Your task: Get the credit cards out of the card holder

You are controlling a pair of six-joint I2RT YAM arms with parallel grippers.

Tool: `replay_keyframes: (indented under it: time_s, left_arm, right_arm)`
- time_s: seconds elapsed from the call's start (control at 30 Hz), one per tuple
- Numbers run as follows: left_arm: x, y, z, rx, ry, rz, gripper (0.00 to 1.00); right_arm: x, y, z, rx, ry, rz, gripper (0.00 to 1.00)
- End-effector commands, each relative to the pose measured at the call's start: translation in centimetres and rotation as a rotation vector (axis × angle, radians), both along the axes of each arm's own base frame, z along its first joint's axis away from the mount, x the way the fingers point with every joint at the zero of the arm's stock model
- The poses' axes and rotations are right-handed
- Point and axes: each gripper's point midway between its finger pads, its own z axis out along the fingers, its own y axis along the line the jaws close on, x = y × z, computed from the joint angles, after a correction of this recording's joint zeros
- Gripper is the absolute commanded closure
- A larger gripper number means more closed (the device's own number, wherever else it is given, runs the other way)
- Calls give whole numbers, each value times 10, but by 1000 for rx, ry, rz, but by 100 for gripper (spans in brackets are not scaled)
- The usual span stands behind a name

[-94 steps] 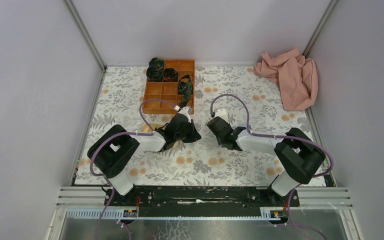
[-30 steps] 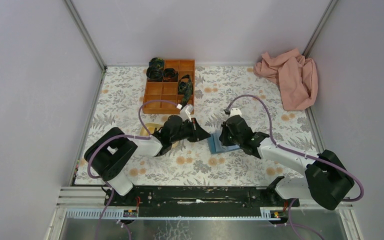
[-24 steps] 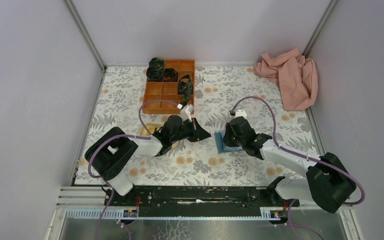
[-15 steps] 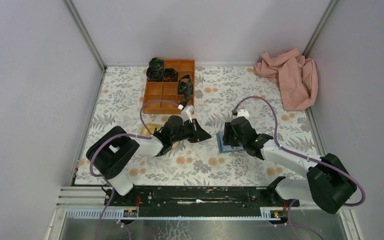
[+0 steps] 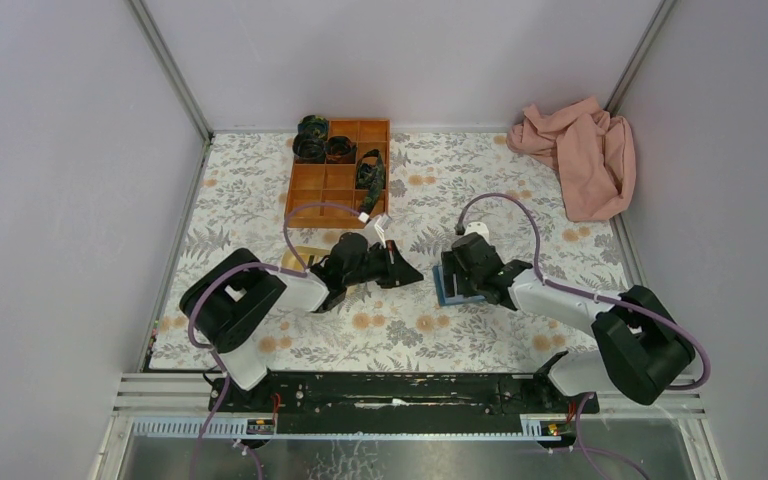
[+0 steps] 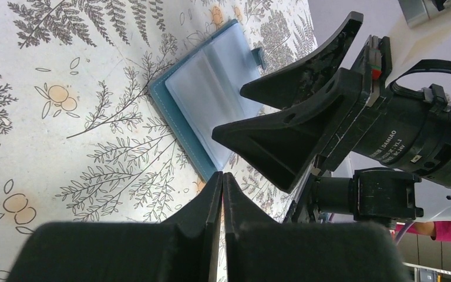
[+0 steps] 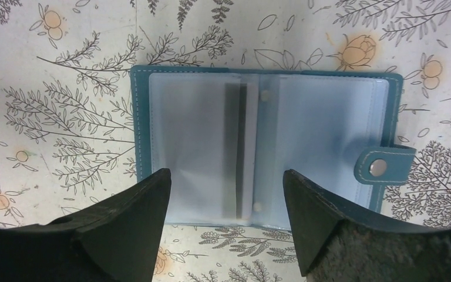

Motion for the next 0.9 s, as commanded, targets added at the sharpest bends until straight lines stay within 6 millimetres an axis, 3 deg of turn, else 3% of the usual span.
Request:
replay_keyframes:
  time_s: [0.0,0.17,0.33,0.57,0.7,0.87]
  left_arm:
    - [5,-6,12,-49,-35,-18,92]
    - [4,-7,11,-49,-28,-24,92]
    - [3,-7,11,-51,-25,-29,92]
    - [3,-7,12,-53,-26,-31,92]
    - [3,-7,11,-53,-22,-33,92]
    - [2,-8,10,-55,-20,-37,92]
  right_arm:
    - [10,15,11,-8,-38,44,22]
    - [9,29,18,3,-62,78,22]
    - [9,29,13,-15,-53,78,22]
    - [10,26,7,-17,-48,34,31]
    - [10,29,7,-3,-49,31,42]
    - [10,34,11,35,-56,40,71]
